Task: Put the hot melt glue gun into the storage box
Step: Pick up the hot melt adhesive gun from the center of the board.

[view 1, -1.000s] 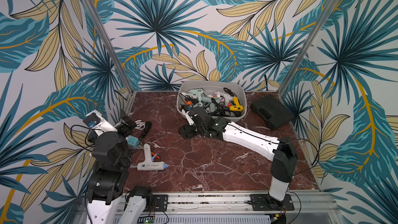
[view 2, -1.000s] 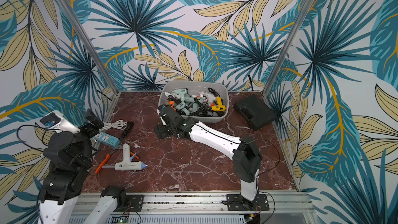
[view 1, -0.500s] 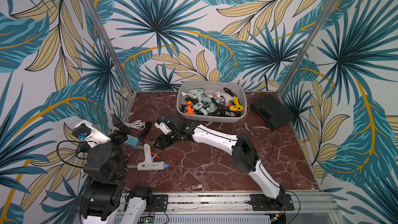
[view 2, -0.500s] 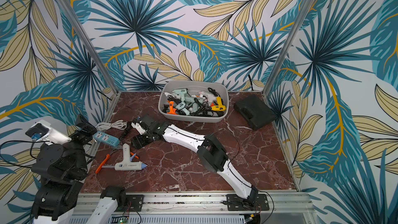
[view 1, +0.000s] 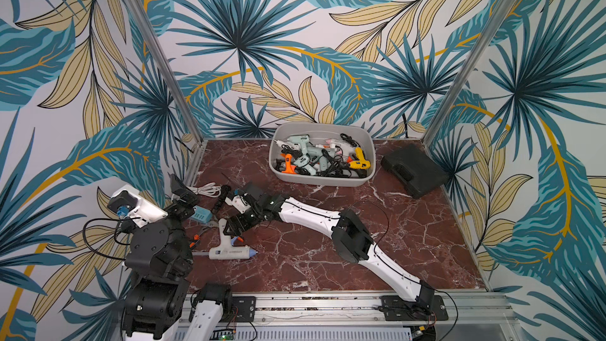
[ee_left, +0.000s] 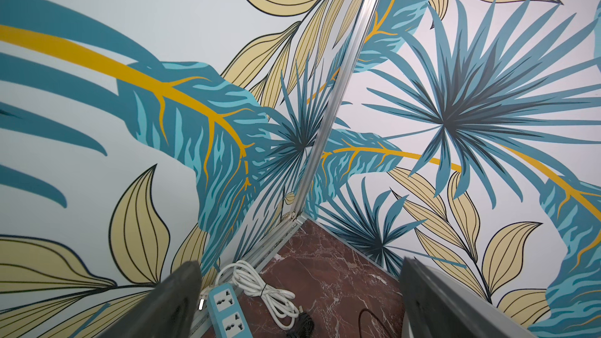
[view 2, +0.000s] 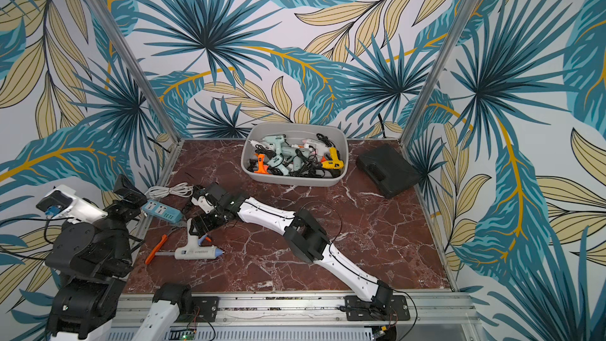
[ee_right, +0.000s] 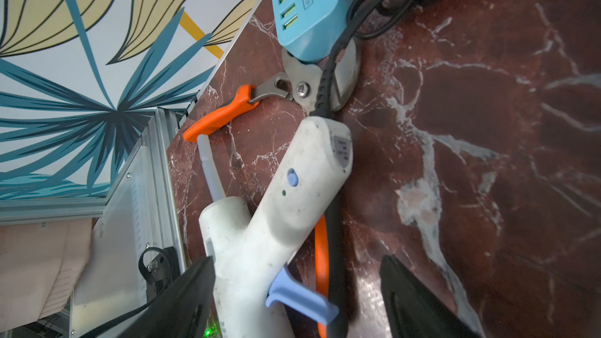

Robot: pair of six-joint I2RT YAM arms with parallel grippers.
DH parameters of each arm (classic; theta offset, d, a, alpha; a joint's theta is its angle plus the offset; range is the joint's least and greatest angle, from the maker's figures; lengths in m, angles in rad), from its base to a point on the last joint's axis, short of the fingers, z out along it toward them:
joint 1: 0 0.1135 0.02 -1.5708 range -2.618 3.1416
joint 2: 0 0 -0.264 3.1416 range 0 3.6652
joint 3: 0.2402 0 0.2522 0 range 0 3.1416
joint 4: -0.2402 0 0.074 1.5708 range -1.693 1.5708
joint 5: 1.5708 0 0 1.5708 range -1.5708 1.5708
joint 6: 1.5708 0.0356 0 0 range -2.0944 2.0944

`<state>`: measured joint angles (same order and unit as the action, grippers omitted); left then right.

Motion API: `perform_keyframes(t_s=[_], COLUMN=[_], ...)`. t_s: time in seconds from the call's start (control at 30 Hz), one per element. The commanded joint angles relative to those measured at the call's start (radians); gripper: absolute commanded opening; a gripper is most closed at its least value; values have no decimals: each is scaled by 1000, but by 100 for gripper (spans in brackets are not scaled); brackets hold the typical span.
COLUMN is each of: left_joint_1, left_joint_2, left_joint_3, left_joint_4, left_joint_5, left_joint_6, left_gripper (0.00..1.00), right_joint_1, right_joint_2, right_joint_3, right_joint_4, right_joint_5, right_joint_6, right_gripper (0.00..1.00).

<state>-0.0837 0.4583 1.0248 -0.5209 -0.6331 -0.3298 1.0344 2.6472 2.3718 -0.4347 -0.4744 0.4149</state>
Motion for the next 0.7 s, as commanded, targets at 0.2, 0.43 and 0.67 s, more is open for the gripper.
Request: perform_keyframes(t_s=[0.2,0.43,0.67], left_joint_1=[6,7,7], left_joint_2=[11,17,20], left_joint_3=[-14,-15,-17], left_joint_4=[12,8,9], left_joint_5=[20,20,21], left_joint_6=[5,18,22], left_gripper=[100,100,100], right_joint_1=[4,5,5], right_joint_2=[124,171,232], right_joint_3=[121,139,182], right_joint_4=[173,278,303], right_joint_5=[-64,-54,-50], right_joint_6=[111,174,215], right_gripper=[78,70,66])
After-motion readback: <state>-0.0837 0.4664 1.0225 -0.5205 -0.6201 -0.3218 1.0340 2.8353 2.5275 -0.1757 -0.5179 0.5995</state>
